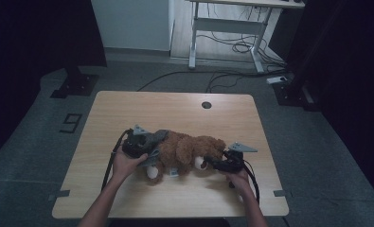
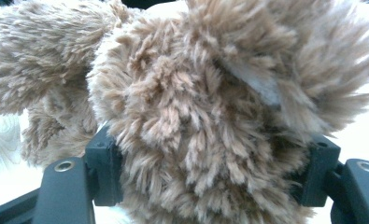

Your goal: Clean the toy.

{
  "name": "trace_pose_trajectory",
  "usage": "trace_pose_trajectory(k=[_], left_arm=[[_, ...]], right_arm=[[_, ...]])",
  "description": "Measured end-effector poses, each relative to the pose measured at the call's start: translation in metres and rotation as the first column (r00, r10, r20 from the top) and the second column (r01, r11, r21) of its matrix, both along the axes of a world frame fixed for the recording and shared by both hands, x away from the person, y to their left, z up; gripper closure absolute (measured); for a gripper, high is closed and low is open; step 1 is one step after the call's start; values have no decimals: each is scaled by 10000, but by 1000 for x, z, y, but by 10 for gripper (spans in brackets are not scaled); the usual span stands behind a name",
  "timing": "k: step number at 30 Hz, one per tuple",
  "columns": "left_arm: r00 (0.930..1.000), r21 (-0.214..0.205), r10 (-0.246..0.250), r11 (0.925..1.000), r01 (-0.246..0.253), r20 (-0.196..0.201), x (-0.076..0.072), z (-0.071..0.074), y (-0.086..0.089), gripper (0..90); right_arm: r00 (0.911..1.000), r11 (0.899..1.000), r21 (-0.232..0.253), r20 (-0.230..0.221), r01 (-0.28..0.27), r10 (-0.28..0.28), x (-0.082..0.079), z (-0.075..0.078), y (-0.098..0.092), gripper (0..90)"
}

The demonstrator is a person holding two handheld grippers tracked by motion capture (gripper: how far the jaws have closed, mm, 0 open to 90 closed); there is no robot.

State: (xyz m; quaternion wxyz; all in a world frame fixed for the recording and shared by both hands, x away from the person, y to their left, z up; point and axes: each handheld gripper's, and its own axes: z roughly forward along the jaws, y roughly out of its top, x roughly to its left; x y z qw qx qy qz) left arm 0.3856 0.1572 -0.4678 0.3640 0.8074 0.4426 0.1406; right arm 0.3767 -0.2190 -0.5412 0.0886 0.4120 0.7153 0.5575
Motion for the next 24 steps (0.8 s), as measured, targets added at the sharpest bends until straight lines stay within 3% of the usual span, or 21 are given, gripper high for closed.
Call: trace_pose_trajectory(k=[4,7,12,15,18,20,22,24], left_arm=[[10000,-192,68,9998,-69,-73,-1,-3,6,757],[9998,81,189,9998,-189,10,-2,-6,10,756],[9988,142,479,9988,-477,-106,-3,-13,23,756],[9968,622,794,9950,-786,-93,-3,-18,31,756],[9937,1314,1072,9861,-1020,-328,-2,-30,40,756],[9920,1116,1081,9887,-1005,-646,-2,-39,46,755],[9934,616,794,9953,-745,-827,-3,-44,45,755],[9954,-298,239,9992,-268,-927,-5,-43,37,755]], right_arm=[[10000,10000,-14,5,-17,17,0,0,0,284],[10000,10000,-18,9,-22,22,0,0,0,283],[10000,10000,-11,7,-35,35,0,0,0,283],[10000,10000,-5,6,-23,23,0,0,0,283],[10000,10000,38,-55,2,-1,0,0,-1,283],[10000,10000,87,-99,15,-14,1,0,-1,283],[9999,10000,84,-111,38,-37,0,0,0,284],[10000,10000,28,-74,58,-58,0,1,1,287]])
